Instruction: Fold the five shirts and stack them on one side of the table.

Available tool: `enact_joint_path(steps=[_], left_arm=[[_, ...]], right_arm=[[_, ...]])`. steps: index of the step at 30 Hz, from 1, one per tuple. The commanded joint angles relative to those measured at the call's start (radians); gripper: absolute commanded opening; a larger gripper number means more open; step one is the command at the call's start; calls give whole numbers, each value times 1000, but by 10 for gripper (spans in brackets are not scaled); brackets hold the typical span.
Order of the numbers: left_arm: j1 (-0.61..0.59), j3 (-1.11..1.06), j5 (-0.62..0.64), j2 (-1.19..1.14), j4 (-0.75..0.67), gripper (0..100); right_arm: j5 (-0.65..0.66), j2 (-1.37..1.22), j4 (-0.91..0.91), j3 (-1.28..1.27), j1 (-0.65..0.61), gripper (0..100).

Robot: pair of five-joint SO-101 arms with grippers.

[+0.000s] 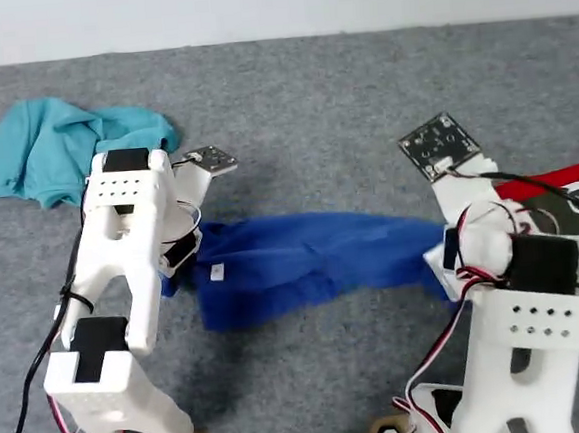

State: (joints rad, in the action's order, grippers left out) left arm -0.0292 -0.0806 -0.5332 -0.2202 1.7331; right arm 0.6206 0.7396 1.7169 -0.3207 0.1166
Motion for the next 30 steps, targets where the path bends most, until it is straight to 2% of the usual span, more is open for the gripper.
enact_joint_path(steps=[1, 7, 11, 19, 26, 30], left_arm=[[-2, -1, -6, 52, 11, 13], [0, -2, -6, 52, -3, 13], [0, -2, -6, 52, -3, 13], [0, -18, -6, 52, -35, 13], [0, -30, -6, 52, -38, 13], [0, -31, -6, 52, -37, 13]], right_arm=[[-15, 15, 16, -12, 10, 220], [-48, 13, 5, -44, 7, 220], [-46, 13, 12, -164, -7, 220], [-41, 15, -136, -565, -209, 220], [138, 22, -48, -605, -367, 217], [196, 13, -58, -612, -383, 140]])
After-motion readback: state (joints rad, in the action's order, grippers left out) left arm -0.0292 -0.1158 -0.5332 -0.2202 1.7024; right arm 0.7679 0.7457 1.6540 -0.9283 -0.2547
